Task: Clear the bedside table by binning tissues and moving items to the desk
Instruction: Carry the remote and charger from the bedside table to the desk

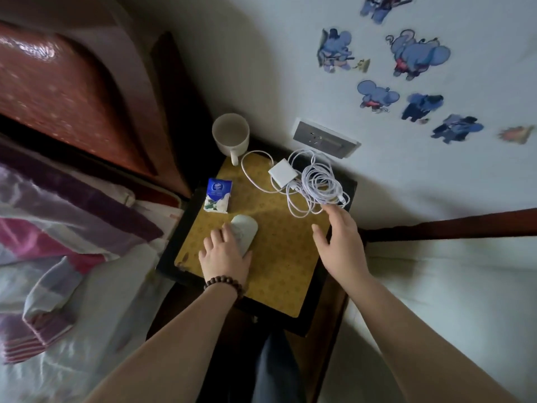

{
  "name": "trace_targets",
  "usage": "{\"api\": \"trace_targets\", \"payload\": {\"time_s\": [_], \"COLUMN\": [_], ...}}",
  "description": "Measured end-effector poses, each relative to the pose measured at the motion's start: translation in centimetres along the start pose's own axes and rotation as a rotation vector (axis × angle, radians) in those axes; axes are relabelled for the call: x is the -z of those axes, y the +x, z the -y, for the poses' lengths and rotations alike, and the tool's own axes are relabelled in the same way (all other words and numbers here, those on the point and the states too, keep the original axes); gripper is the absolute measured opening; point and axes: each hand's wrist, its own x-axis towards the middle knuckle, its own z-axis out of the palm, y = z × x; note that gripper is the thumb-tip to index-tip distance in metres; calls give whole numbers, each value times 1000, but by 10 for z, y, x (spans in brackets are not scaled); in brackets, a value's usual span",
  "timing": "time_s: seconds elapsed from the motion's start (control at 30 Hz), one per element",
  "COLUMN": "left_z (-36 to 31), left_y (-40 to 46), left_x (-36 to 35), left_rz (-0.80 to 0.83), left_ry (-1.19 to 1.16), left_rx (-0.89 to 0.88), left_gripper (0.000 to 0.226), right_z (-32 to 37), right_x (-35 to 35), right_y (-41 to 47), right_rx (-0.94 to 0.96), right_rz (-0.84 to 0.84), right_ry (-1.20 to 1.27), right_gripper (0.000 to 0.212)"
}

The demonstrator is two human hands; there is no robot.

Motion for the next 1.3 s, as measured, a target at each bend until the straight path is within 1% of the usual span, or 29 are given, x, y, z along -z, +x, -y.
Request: {"api": "trace_targets", "payload": {"time_s": [0.07,0.13,0.23,0.33,0.37,0.43,0.53,0.6,0.7,0.8,0.87,1.07,1.17,1.3], "left_z": [1,0,-3,-3,-3,-2,1,2,4,7,9,16,19,33], "left_y": [3,1,-4,-6,-7,-8,-11,-12,-14,-17,-21,-33,-42,-61], "left_x": [2,5,13,19,20,22,25,25,25,25,26,46,67,102], "left_rz": [7,-13,-59,-71,-69,-76,-81,-77,-76,-71,-68,-99,-147,-237], "left_ry": [-24,-55,-125,-177,-192,-215,-253,-259,-257,-265,-270,-299,-320,-351], "left_rx": [10,-13,-44,-65,-70,-82,-68,-62,-61,-39,-32,-9,-4,24], "left_gripper": [80,81,83,84,84,84,85,85,85,85,86,82,81,81], "right_z": [0,0,-2,-5,-7,-10,-12,-13,-12,-16,-19,-12,9,50], "right_x": [-1,-4,-13,-26,-32,-44,-57,-61,-62,-62,-60,-38,-21,6], "right_y": [23,47,82,108,113,116,115,115,114,107,101,82,67,44], "right_rx": [51,91,71,-20,-33,-30,-28,-28,-9,55,88,68,95,177], "right_rz": [-18,-30,12,146,180,200,175,152,96,20,-9,50,72,70], "right_ry": [0,-45,-225,-345,-365,-404,-452,-473,-472,-452,-421,-275,-205,-110], "right_gripper": [48,54,81,108,114,119,115,106,84,60,51,52,53,52]}}
